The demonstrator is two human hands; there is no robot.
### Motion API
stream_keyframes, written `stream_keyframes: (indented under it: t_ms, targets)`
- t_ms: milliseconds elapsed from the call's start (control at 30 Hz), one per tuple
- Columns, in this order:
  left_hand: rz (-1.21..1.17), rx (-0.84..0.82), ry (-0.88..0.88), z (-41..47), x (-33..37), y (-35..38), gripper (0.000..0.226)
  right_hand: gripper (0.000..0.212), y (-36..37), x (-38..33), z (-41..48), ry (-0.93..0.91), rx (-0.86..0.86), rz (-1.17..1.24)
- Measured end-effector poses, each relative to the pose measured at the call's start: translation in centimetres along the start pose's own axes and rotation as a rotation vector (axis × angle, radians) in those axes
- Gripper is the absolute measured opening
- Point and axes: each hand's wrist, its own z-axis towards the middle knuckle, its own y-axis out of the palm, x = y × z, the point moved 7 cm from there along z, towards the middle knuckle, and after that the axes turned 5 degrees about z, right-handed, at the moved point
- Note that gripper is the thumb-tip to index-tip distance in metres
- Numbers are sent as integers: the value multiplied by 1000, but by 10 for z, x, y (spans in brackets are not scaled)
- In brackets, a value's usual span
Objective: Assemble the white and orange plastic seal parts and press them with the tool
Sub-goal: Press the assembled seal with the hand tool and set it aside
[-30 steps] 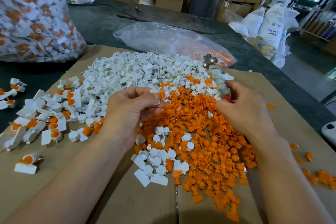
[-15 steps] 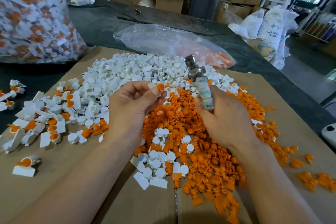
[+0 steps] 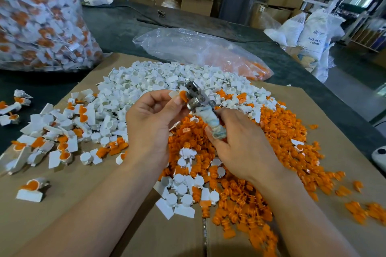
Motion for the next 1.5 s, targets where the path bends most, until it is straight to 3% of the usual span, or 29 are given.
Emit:
stream_keyframes:
  t_ms: [567,1167,1500]
  targets:
    - [-4,3,-15,-2,-1,2,15,29,-8,-8,0,-56,62,-117]
    - [-11,9,-43,-2,-2,0,7,22,1,-7,0,-38,-55,112]
    - [68,47,-20,-2,-1,-3,20,18,3,-9,2,-22,-69,139]
